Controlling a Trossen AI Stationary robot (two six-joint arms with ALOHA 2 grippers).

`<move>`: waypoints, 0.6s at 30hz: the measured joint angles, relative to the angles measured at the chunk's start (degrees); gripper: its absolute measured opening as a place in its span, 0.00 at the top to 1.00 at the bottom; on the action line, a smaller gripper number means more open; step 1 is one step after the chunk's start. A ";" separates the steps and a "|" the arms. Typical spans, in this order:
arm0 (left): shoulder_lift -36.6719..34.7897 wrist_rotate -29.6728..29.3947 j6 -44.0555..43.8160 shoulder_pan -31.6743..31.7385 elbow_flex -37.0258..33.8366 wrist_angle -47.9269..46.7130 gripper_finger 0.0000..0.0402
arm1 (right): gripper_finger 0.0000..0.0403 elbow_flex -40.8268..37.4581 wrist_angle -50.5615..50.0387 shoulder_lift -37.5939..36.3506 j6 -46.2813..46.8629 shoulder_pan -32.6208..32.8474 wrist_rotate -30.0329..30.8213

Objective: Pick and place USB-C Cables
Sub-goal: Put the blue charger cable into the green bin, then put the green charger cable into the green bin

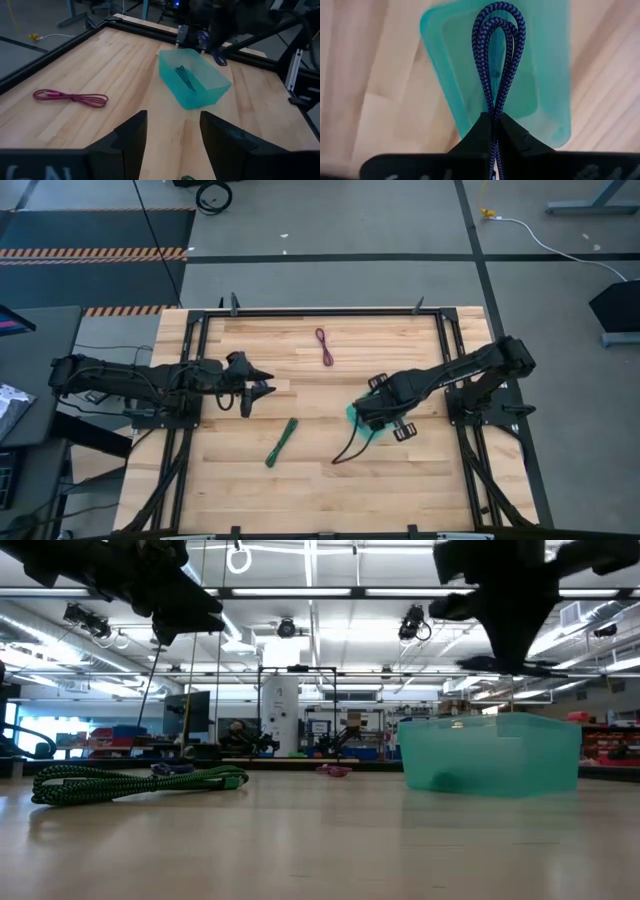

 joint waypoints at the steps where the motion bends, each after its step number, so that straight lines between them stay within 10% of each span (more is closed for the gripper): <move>1: 0.00 -0.01 -0.04 -0.11 0.00 -0.08 0.53 | 0.96 -0.81 -0.04 0.00 -0.66 0.00 0.36; 18: 0.02 -0.10 -0.31 -1.36 0.00 -0.34 0.53 | 0.68 -2.54 6.60 0.02 2.05 -0.22 4.39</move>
